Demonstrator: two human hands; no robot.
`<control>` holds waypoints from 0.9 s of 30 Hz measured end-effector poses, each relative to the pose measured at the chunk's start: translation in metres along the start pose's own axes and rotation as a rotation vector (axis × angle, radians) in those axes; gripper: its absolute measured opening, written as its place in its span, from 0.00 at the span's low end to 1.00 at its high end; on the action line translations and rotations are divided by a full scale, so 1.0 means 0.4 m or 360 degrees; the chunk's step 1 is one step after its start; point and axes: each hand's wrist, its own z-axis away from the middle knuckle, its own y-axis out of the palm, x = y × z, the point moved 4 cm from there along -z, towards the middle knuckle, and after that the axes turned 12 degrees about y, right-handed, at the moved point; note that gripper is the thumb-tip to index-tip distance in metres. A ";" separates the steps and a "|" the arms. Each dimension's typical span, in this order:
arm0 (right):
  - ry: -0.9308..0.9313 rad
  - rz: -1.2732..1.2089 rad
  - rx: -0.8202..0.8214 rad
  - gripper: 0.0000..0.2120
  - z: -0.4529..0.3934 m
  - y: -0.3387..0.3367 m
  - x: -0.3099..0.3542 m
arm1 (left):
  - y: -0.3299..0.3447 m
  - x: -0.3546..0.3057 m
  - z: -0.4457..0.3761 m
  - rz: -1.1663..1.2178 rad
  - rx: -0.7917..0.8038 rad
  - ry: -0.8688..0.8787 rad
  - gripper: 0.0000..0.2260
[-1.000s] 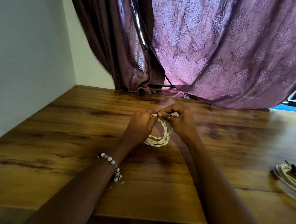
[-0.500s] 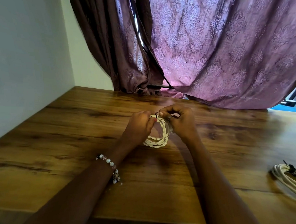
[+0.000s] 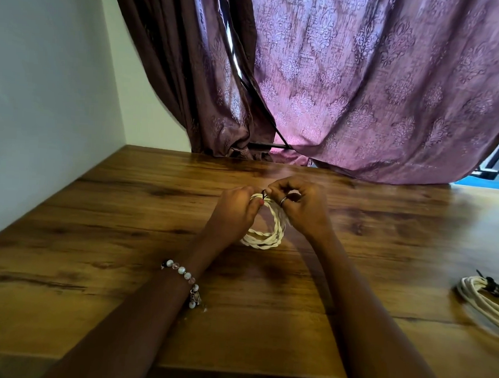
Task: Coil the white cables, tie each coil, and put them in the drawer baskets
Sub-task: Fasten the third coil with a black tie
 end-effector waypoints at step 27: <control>0.0423 -0.0632 0.0193 0.07 0.007 0.015 -0.011 | -0.013 -0.006 0.005 0.0047 0.0000 0.0022 0.11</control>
